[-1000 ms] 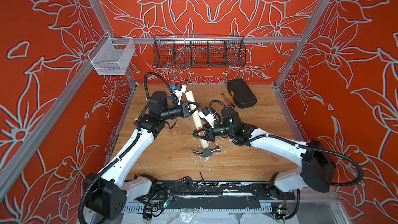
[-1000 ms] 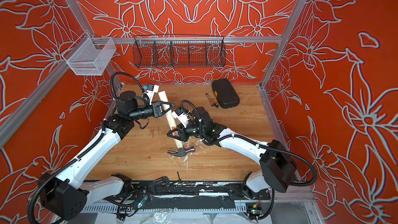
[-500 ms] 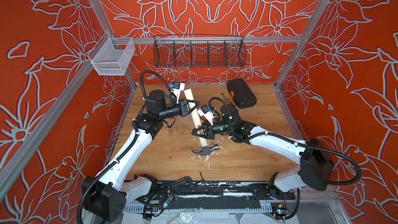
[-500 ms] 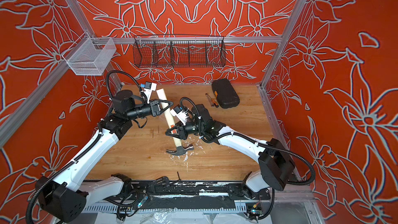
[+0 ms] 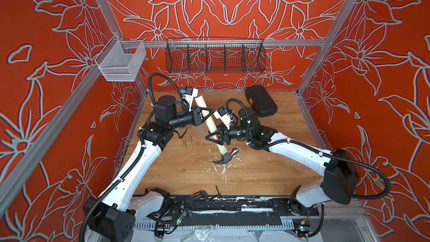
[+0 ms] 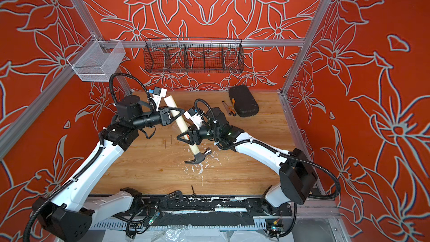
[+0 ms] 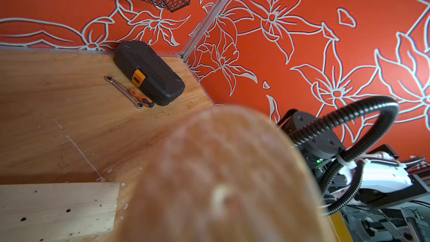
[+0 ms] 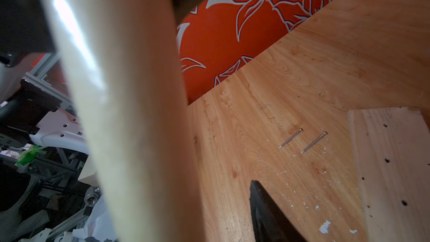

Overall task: Use a claw hammer to pull out a nail
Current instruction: Place the hammer at the center of the board.

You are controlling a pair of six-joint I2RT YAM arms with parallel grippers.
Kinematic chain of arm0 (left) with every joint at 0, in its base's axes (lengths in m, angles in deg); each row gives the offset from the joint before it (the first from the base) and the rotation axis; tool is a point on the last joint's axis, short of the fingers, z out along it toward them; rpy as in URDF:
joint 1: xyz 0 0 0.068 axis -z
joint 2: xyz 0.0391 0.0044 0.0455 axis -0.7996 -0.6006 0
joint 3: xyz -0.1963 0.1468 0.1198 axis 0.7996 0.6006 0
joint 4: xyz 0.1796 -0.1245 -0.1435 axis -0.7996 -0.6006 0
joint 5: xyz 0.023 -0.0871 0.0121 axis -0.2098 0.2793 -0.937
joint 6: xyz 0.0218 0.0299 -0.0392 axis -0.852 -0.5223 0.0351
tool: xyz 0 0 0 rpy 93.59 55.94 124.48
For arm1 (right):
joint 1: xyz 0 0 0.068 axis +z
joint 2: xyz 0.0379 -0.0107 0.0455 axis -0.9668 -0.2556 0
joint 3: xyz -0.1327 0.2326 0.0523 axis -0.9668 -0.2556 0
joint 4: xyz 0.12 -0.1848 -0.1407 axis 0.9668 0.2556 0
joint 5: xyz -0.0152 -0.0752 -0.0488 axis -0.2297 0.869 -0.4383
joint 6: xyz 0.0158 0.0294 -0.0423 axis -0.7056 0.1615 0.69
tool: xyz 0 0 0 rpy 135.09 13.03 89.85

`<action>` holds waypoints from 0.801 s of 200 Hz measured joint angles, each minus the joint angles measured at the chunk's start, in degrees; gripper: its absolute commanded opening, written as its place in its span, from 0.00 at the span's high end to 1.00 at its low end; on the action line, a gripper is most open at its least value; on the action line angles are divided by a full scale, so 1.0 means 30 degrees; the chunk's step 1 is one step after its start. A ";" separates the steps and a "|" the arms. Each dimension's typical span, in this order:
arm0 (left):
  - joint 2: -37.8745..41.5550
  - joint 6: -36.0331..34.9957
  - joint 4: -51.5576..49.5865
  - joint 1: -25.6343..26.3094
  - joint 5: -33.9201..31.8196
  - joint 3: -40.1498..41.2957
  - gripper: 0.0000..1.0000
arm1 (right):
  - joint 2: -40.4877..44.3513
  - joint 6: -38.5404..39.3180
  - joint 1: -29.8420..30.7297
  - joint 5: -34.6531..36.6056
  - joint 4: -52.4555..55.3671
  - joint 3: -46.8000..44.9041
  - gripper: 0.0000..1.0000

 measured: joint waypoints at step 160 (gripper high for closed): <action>0.3687 -0.2601 -0.4983 -0.0379 -0.4626 0.0568 1.00 | -0.0882 0.0233 -0.0080 0.1297 0.0138 0.0306 0.30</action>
